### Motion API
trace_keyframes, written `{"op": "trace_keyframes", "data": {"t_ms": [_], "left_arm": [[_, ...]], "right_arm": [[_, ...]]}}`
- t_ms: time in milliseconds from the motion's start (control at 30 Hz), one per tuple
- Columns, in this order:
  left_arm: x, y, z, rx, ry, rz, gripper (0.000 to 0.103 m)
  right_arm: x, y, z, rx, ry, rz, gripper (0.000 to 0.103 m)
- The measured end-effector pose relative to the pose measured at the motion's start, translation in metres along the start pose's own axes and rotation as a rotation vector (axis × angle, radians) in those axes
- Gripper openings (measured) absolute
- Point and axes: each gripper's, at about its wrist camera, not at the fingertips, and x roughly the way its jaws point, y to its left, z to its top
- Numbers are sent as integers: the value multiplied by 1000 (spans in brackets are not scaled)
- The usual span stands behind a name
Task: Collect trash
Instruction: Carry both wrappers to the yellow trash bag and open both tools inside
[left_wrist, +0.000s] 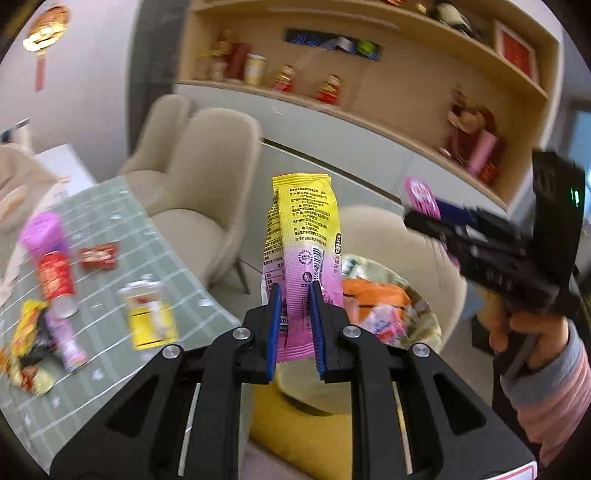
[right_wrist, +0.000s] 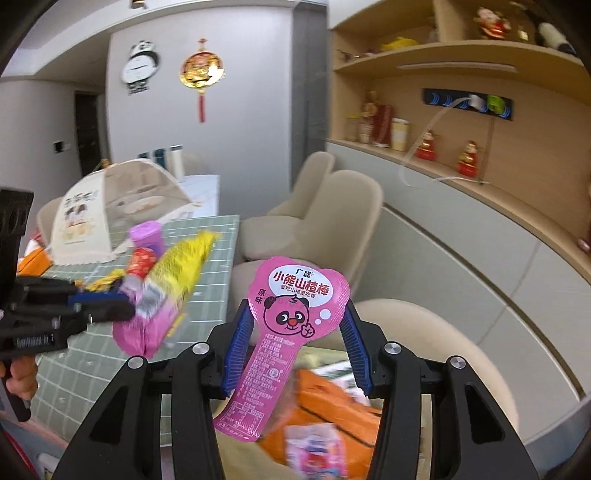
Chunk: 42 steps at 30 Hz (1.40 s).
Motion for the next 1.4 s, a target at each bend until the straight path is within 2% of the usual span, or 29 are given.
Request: {"op": "trace_keyframes", "data": {"t_ms": [200,300,433,600,733,900,1167,1400], "left_arm": [[62,-30,2,40,113,-128,15],[83,-41,-2,54,156,-168,15],[103,-55,-8,95,202,-210,15],[122,-66,-15,119,266,-228,15],[121,-60,-15,97,261,-238,32],[107,-47,-11,62,225,-184,33],[78,-18,-5,4,154,-42,33],[45,24,-14,-62,108,84,33]], "right_arm": [[-6,-31,-13,71,5,-72,45],[-5,-40,-23,96,17,-102,45],[-4,-48,-33,129,36,-120,45],[-1,-57,-42,176,55,-121,45],[9,-58,-49,194,82,-102,45],[29,-47,-59,177,133,-72,45],[63,-31,-78,153,231,-14,45],[92,-17,-97,91,337,-9,45]]}}
